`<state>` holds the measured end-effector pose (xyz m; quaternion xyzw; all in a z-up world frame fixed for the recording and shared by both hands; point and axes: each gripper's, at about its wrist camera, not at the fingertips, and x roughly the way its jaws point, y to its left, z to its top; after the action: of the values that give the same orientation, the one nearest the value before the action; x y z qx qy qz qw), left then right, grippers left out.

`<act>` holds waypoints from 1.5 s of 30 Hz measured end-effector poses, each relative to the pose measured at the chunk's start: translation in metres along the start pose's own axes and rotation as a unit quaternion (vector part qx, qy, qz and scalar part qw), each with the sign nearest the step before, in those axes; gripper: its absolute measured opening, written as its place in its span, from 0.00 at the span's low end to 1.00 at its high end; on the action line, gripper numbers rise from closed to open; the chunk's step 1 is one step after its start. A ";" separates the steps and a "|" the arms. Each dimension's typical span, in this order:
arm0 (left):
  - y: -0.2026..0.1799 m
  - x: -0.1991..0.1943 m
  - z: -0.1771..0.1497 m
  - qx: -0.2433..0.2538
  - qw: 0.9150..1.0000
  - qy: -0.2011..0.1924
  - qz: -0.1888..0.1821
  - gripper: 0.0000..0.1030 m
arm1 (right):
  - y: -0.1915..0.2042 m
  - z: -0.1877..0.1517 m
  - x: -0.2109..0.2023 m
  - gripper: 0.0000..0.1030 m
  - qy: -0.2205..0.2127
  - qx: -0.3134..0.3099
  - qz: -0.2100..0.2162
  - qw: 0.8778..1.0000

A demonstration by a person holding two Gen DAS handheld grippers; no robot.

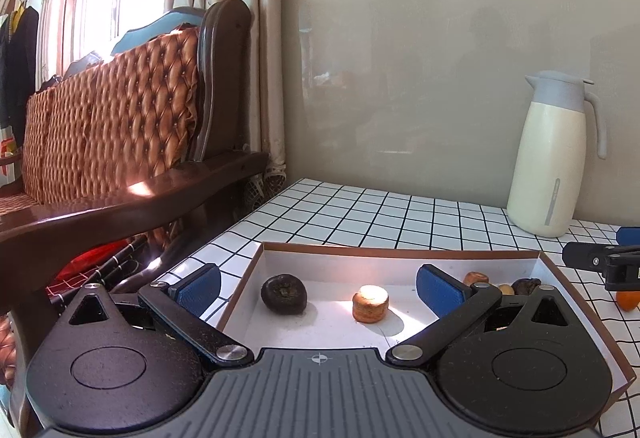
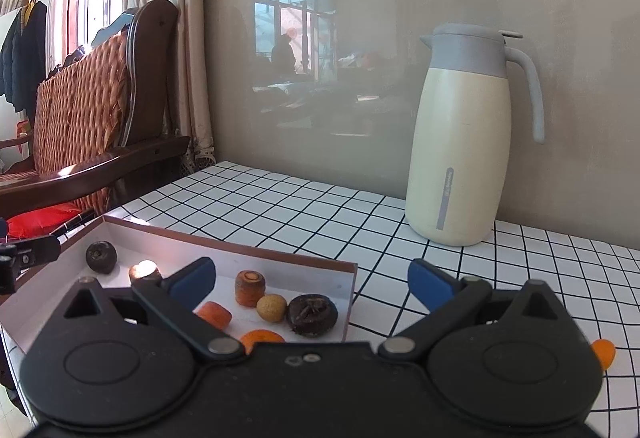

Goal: Organize fruits
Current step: 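Move both open tools from the box toward the oranges on the table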

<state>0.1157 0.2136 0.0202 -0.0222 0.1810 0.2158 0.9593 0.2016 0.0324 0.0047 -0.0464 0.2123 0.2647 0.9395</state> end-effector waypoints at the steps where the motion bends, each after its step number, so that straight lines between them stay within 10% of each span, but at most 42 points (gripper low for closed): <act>1: -0.002 -0.002 0.001 0.001 1.000 -0.001 -0.003 1.00 | -0.002 -0.001 -0.003 0.94 0.000 -0.001 -0.002 1.000; 45: -0.207 -0.081 -0.023 0.119 0.979 -0.043 -0.157 1.00 | -0.138 -0.060 -0.125 0.94 0.013 0.014 -0.128 0.992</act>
<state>0.1274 -0.0096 0.0202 0.0734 0.1582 0.0402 0.9839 0.1542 -0.1573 -0.0004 -0.0634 0.2201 0.1386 0.9635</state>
